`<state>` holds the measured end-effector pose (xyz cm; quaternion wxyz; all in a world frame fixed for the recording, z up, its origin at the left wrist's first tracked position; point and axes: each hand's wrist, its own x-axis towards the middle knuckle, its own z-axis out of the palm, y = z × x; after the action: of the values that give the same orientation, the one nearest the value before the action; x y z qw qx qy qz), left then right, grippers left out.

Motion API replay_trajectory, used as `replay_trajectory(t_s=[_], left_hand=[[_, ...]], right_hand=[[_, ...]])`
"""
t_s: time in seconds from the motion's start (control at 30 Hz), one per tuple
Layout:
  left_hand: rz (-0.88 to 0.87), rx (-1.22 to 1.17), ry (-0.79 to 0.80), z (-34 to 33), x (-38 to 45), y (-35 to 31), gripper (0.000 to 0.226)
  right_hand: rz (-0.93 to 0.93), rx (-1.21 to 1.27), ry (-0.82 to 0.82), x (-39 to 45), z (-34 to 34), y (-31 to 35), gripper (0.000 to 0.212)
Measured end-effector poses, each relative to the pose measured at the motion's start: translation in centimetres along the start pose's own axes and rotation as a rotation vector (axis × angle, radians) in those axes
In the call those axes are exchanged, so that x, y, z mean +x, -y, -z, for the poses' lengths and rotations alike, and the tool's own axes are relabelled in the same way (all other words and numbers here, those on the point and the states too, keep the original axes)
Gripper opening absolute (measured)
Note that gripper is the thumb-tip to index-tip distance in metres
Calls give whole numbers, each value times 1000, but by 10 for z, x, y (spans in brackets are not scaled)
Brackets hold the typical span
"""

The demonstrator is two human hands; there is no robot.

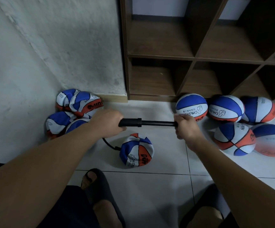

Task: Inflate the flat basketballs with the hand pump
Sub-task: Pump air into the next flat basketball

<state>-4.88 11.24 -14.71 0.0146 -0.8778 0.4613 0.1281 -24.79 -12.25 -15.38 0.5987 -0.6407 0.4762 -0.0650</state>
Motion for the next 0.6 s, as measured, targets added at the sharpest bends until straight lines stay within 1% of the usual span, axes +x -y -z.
replay_trajectory(t_s=[0.03, 0.1, 0.17, 0.23, 0.33, 0.5, 0.6], left_hand=[[-5, -13, -8, -1, 0, -8, 34], [-14, 15, -45, -2, 1, -22, 34], [-19, 67, -65, 1, 2, -31, 28], [-36, 92, -44, 3, 2, -36, 23], [-73, 134, -27, -3, -1, -48, 20], [-90, 86, -17, -8, 0, -54, 16], [-85, 96, -3, -4, 4, -49, 25]], right_hand=[[-35, 34, -64, -5, -6, 1, 21], [-31, 59, -219, -23, -24, 5, 16], [31, 69, -284, -42, -44, 5, 23], [62, 56, -260, -54, -57, 0, 28], [51, 34, -185, -59, -65, -4, 31], [76, 59, -76, -58, -68, 1, 37], [44, 43, 8, -52, -68, 4, 46]])
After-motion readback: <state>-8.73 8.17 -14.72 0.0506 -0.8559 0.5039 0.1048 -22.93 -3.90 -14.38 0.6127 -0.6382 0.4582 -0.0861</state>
